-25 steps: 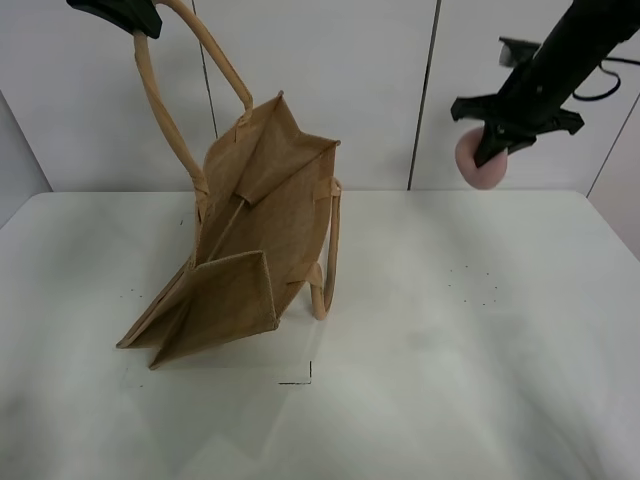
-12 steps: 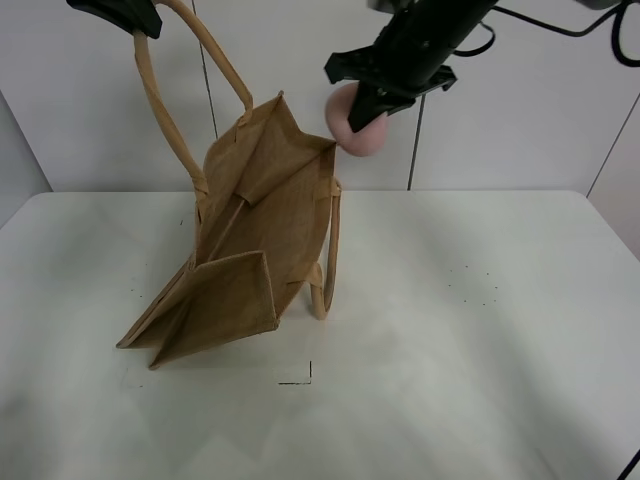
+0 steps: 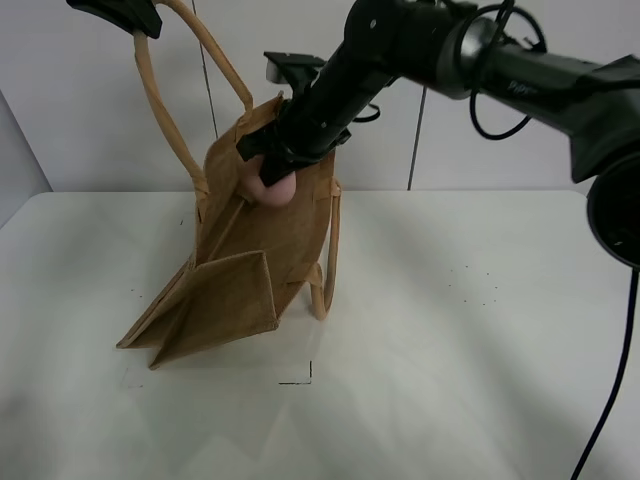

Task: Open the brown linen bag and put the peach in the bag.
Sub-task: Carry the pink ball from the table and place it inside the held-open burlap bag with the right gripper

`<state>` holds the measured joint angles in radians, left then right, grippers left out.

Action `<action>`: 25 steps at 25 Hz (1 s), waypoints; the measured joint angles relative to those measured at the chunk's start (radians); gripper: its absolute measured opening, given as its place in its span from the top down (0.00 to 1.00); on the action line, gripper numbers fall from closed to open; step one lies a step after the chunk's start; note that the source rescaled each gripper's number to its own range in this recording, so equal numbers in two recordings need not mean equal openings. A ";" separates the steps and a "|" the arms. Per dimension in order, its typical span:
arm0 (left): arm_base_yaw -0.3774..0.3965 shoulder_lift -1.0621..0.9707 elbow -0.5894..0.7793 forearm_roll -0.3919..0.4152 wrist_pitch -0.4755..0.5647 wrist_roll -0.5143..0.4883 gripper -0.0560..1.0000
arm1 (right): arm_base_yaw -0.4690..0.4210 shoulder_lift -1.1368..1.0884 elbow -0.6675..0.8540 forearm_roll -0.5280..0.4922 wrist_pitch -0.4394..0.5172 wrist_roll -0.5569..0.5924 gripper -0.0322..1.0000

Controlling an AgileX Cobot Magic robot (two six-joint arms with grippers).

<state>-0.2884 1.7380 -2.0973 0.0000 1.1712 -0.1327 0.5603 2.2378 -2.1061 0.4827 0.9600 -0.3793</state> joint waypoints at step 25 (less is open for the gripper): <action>0.000 0.000 0.000 0.000 0.000 0.000 0.95 | 0.033 0.065 -0.010 0.018 -0.018 -0.097 0.00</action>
<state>-0.2884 1.7380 -2.0973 0.0000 1.1712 -0.1327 0.5930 2.3027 -2.1156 0.5003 0.9416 -0.4767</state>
